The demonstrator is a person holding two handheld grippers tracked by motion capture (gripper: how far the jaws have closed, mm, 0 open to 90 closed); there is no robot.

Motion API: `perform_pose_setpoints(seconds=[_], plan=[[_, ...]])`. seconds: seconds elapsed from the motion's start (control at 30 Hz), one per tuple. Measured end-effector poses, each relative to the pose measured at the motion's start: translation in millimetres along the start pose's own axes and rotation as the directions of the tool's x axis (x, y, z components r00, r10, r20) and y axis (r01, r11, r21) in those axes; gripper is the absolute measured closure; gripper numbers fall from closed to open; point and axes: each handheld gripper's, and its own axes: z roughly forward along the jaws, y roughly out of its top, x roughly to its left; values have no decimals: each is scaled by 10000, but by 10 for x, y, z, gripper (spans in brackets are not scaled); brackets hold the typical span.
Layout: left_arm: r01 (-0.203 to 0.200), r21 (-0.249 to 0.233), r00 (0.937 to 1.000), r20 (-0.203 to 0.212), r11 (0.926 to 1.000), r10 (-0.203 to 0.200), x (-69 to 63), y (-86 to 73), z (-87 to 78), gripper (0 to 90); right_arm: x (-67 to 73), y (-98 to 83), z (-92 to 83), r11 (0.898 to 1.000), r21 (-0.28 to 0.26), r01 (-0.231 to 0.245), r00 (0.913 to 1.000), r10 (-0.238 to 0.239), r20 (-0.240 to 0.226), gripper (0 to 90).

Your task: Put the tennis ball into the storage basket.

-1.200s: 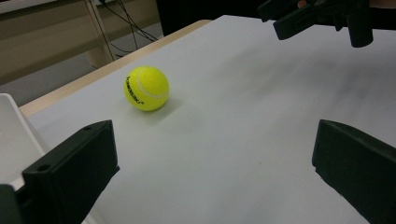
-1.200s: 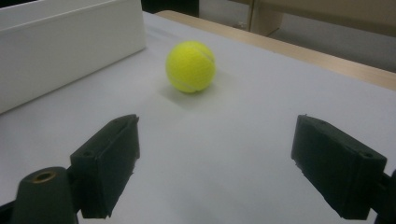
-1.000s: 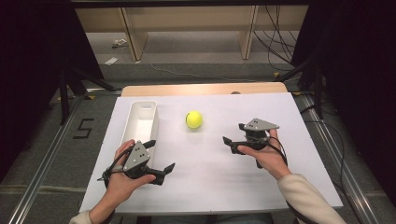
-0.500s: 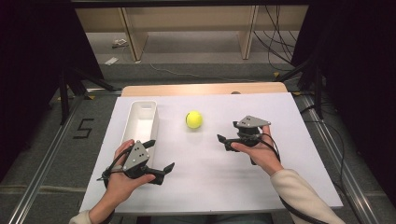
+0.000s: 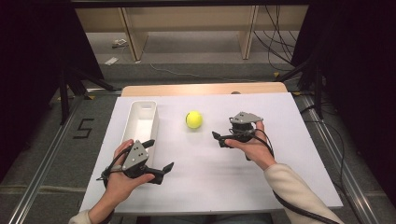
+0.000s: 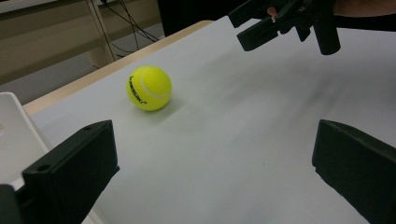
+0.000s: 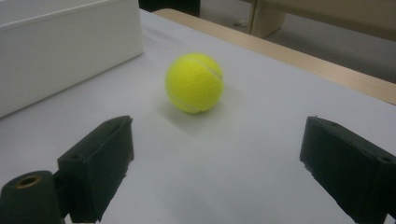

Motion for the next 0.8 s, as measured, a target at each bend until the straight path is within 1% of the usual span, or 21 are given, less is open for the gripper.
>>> perform_pose_setpoints(seconds=[0.27,0.33,0.4,0.43,0.57,0.7,0.8], plan=[[20,-42,10000,12,10000,-20,-16,9,-4,0,37,37,97,10000,7,57,10000,-57,-24,67],[-51,-45,10000,7,10000,51,-16,12,-5,0,44,47,118,10000,27,17,10000,-17,-55,68],[2,-30,10000,12,10000,-2,-19,9,-5,0,45,57,138,10000,-13,23,10000,-23,-60,62],[-35,-28,10000,1,10000,35,-13,7,-4,0,49,67,158,10000,-31,16,10000,-16,-78,63],[31,-52,10000,-3,10000,-31,-10,7,-5,0,50,78,191,10000,1,18,10000,-18,-98,63],[-37,-47,10000,-14,10000,37,-13,11,-6,0,63,101,245,10000,1,-18,10000,18,-94,64],[25,-41,10000,2,10000,-25,-15,7,-5,0,69,111,264,10000,-16,-8,9999,8,-115,64]])
